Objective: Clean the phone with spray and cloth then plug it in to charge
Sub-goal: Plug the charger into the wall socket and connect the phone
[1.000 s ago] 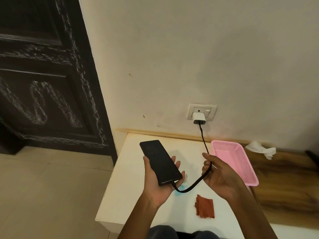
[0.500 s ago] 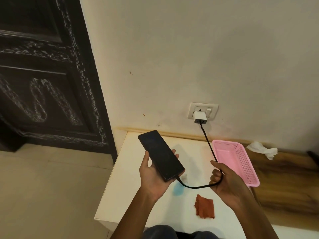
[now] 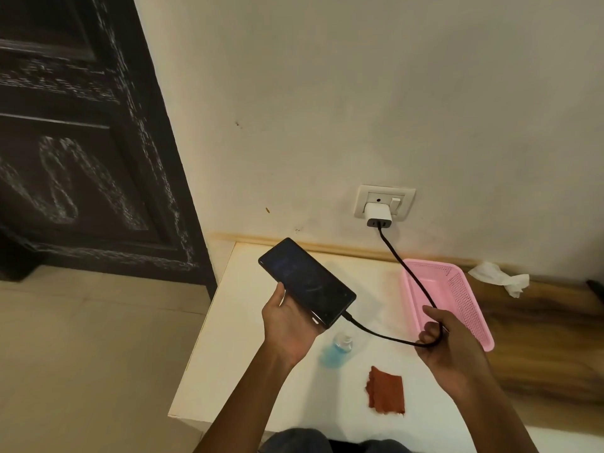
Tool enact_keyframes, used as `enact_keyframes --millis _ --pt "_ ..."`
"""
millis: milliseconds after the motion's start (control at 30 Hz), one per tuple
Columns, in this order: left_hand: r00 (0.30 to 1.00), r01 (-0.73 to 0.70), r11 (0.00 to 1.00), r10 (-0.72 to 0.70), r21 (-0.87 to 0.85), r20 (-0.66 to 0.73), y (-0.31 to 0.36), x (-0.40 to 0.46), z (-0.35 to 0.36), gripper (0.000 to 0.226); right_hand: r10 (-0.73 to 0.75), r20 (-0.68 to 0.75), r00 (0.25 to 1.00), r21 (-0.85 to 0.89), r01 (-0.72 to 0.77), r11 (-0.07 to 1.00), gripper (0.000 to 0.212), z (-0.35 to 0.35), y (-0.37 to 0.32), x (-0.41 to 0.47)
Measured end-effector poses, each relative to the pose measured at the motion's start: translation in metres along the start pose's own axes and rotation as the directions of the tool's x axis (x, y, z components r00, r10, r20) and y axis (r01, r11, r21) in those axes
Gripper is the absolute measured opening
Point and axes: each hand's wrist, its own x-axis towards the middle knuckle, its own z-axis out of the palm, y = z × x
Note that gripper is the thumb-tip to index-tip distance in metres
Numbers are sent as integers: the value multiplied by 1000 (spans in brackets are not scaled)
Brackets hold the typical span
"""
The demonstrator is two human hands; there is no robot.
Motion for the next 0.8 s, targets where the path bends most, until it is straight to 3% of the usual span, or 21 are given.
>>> enact_keyframes --millis 233,333,433,667,733,800 --pt "995 -12 1000 14 17 -100 -9 26 -14 36 -96 -67 993 33 99 995 9 -8 -5 22" --pt "989 21 999 -13 48 -147 -14 37 -21 37 -136 -122 983 1 137 991 19 -10 -2 35" --pt "980 33 996 -15 87 -200 -20 50 -30 35 -194 -169 966 -75 183 980 13 -11 1 51" --pt "972 4 996 17 90 -235 -26 77 -51 31 -285 -100 953 -164 267 950 10 -16 9 80" --pt "972 4 996 18 95 -236 -28 82 -55 28 -295 -133 946 -174 270 947 5 -14 13 87" --pt "970 6 994 20 106 -241 -32 88 -58 27 -316 -170 933 -171 288 942 14 -11 17 94"
